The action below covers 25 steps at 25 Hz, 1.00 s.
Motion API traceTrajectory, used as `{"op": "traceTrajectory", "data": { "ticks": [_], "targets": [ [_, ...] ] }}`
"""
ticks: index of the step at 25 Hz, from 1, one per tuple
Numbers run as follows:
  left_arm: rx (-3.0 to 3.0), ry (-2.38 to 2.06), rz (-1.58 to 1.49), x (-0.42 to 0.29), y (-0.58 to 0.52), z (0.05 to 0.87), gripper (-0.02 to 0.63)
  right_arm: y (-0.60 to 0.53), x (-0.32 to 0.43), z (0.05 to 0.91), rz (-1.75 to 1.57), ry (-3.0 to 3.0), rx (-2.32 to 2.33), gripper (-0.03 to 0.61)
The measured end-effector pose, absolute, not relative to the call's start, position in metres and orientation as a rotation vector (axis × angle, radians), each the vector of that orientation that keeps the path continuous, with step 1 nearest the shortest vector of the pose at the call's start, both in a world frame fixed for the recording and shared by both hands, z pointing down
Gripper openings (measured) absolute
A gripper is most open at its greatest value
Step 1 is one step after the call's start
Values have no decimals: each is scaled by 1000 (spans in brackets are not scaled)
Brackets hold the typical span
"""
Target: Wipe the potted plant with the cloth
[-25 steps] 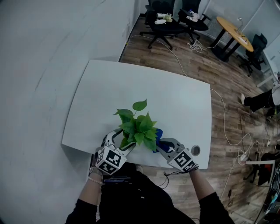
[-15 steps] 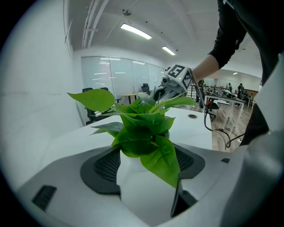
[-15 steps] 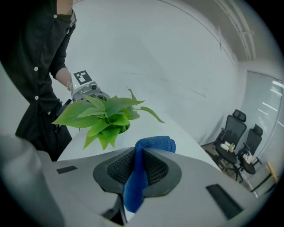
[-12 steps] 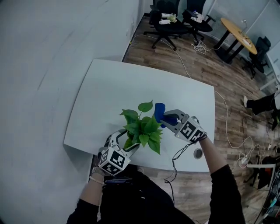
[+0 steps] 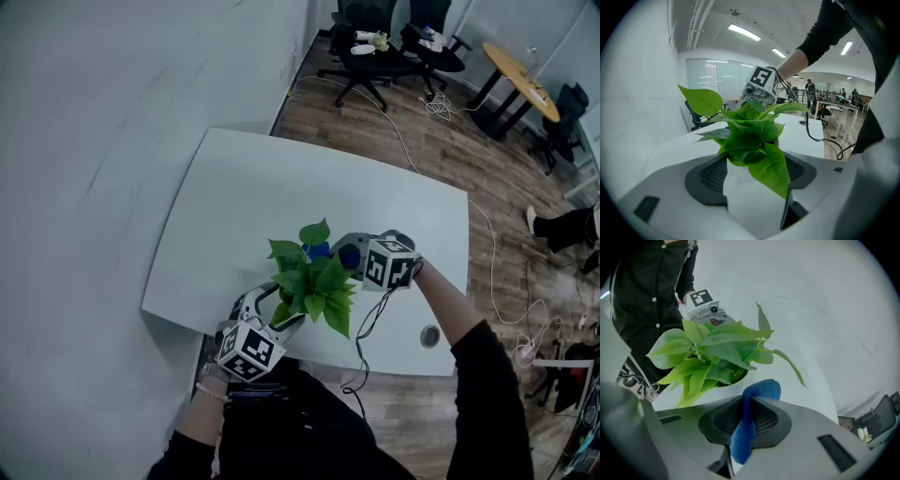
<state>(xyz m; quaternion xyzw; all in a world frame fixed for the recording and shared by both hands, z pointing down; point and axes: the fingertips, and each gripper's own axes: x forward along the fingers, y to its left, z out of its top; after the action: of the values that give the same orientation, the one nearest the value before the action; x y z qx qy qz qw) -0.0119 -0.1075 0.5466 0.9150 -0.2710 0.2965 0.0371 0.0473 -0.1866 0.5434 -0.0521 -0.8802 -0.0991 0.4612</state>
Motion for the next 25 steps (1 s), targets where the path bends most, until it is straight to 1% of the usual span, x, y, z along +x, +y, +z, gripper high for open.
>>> {"op": "traceTrajectory", "data": {
  "ticks": [5,13,20,25],
  "targets": [
    [2803,-827,906,-13,-108,546,350,-169,56,549,-184,-2195,-117,75],
    [2786,-837,902,-13,-109,549,350,-141,71,560,-44,-2303,71,75],
    [2777,-844,903,-13,-108,548,350,-108,60,561,184,-2419,330,75],
    [2769,-858,917,-8,-109,547,348,-94,59,557,269,-2461,572,75]
  ]
}}
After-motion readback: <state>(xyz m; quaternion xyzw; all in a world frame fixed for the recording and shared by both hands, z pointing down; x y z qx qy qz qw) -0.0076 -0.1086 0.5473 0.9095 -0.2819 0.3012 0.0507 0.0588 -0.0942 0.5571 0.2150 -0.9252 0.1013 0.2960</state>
